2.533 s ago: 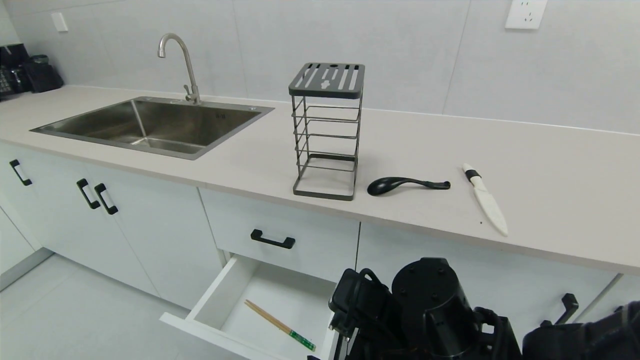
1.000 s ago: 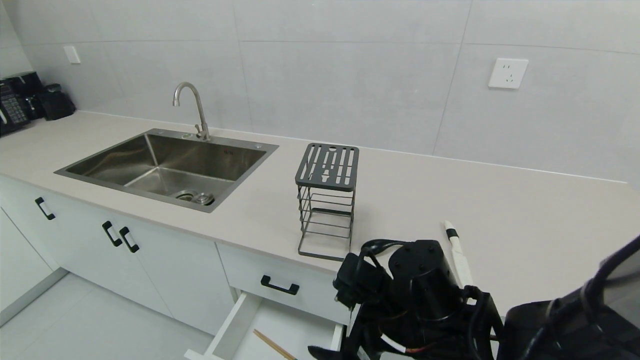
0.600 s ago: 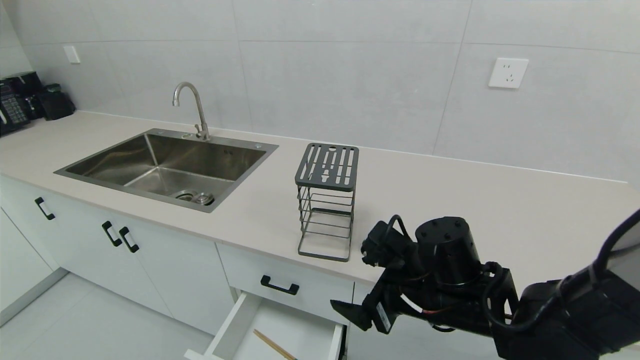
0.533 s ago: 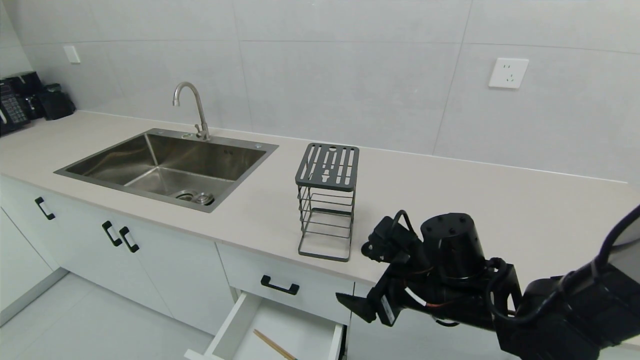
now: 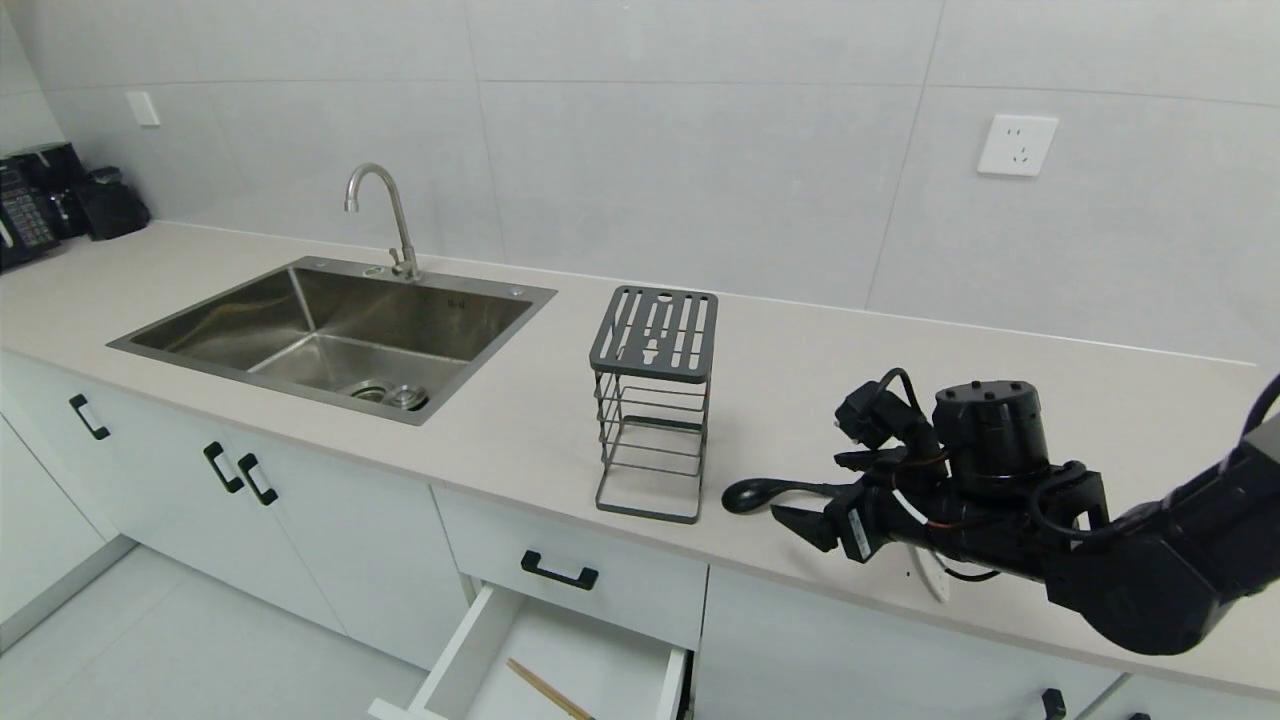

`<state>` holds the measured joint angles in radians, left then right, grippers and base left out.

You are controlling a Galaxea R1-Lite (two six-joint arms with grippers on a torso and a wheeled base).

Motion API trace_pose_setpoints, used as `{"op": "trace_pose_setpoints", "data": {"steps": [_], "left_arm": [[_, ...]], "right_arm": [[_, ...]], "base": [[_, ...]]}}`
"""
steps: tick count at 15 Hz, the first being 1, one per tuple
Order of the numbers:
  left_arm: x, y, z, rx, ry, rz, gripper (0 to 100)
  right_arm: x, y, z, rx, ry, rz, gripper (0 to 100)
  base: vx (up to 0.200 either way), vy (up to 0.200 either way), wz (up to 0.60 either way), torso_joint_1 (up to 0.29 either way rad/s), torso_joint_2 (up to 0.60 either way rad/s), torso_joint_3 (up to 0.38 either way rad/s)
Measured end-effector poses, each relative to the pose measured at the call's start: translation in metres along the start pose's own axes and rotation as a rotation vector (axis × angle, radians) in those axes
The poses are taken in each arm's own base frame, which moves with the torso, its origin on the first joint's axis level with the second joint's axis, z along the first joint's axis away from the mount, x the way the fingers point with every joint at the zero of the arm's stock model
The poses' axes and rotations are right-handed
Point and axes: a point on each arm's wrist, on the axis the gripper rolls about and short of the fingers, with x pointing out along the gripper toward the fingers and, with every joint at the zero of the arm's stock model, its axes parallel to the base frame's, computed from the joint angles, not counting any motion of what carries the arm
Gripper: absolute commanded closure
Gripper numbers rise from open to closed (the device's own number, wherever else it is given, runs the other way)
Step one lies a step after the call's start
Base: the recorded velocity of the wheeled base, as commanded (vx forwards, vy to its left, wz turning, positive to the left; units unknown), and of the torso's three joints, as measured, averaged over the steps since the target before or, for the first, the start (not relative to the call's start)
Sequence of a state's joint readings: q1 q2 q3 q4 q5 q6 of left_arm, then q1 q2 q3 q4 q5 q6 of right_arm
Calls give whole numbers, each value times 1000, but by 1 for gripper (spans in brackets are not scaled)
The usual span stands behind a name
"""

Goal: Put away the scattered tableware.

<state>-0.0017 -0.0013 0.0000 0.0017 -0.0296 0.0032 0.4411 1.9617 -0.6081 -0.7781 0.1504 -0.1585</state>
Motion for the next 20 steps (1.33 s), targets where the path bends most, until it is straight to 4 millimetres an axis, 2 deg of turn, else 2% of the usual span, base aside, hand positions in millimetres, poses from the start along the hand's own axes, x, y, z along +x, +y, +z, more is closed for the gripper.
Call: {"op": "trace_pose_setpoints", "data": {"steps": [3,7,20], "left_arm": [[0,0,0,0,0,0,0],[0,0,0,0,0,0,0],[0,0,0,0,0,0,0]], "right_arm": [[11,-7,-3,-10,6,33,0],[26,-26,-13,-61,20,69,0],[62,-33,-27,-57,62,92,0]], "base": [[0,0,0,0,0,0],[0,0,0,0,0,0],[0,0,0,0,0,0]]}}
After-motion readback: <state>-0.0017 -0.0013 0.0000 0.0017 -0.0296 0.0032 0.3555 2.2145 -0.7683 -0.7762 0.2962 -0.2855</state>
